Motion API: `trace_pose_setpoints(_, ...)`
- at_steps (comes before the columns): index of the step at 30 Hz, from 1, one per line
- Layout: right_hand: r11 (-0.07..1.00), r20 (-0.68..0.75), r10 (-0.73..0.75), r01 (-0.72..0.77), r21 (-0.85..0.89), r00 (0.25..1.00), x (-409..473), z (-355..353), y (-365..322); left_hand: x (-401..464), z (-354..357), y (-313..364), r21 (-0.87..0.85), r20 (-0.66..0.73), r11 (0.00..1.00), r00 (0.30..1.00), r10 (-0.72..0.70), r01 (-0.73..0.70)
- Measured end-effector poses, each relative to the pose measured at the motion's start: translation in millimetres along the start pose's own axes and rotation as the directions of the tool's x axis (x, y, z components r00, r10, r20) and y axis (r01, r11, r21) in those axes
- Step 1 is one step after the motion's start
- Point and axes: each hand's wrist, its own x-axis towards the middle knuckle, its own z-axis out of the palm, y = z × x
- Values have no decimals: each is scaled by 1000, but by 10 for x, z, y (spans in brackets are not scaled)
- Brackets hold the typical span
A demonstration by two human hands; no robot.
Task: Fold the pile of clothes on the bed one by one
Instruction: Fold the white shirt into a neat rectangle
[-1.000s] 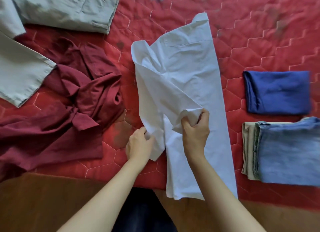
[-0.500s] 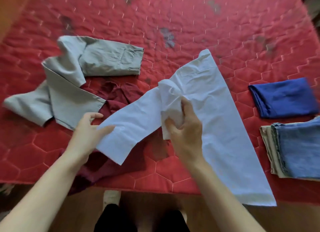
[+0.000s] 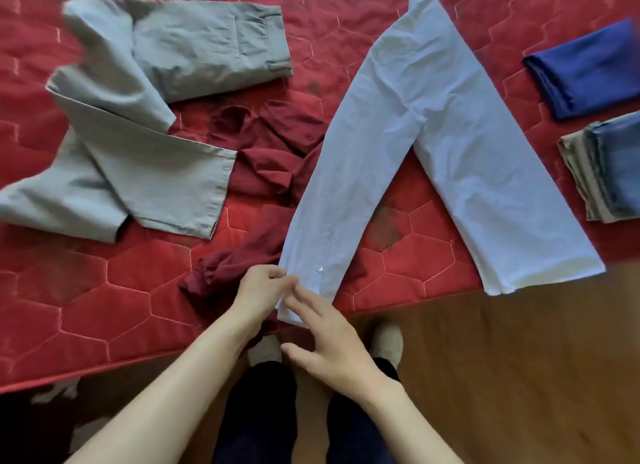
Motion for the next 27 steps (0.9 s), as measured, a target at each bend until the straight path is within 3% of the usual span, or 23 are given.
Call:
trace_pose_setpoints(2,992,-235,127,-120,43,964,-67,23,54,29,-7,-36,-79,30,997,999,-14,16)
trace_pose_setpoints(3,963,-346,268,-242,119,899,-73,12,91,28,-17,-38,-123,63,992,998,-29,36)
trace_pose_setpoints(4,891,-368,447,-369,264,816,-57,-22,110,23,-26,-37,-158,92,986,995,-38,53)
trace_pose_setpoints(6,595,-135,725,-515,618,675,14,-80,121,2,-46,-38,-209,126,975,991,-50,75)
trace_pose_setpoints(8,274,106,759,-463,843,643,76,-57,135,-20,-70,-22,-254,151,962,987,-62,99)
trace_pose_setpoints(10,140,130,760,-355,924,637,122,-20,92,-27,-87,4,-275,177,954,981,-74,121)
trace_pose_setpoints(12,106,96,807,-304,947,582,152,-6,22,-30,-113,48,-262,177,956,980,-87,132)
trace_pose_setpoints(14,127,69,837,-315,941,544,196,-28,-50,-24,-142,92,-142,100,988,994,-43,57)
trace_pose_setpoints(16,246,-62,822,-255,935,566,254,-81,-84,24,-185,153,57,-13,993,995,103,-102)
trace_pose_setpoints(18,389,-193,779,-218,895,596,312,-99,-124,89,-215,193,152,-93,971,975,201,-186)
trace_pose_setpoints(19,405,-201,793,-252,879,575,340,-71,-150,117,-214,192,179,-105,970,977,185,-164)
trace_pose_setpoints(21,324,-120,862,-353,878,492,361,52,-196,116,-185,139,261,-115,964,990,75,-43)
trace_pose_setpoints(23,338,-125,879,-416,844,461,332,161,-156,97,-164,19,262,-114,965,992,48,-16)
trace_pose_setpoints(27,473,-194,835,-492,731,514,245,184,-122,54,-282,29,123,-156,991,986,64,-45)
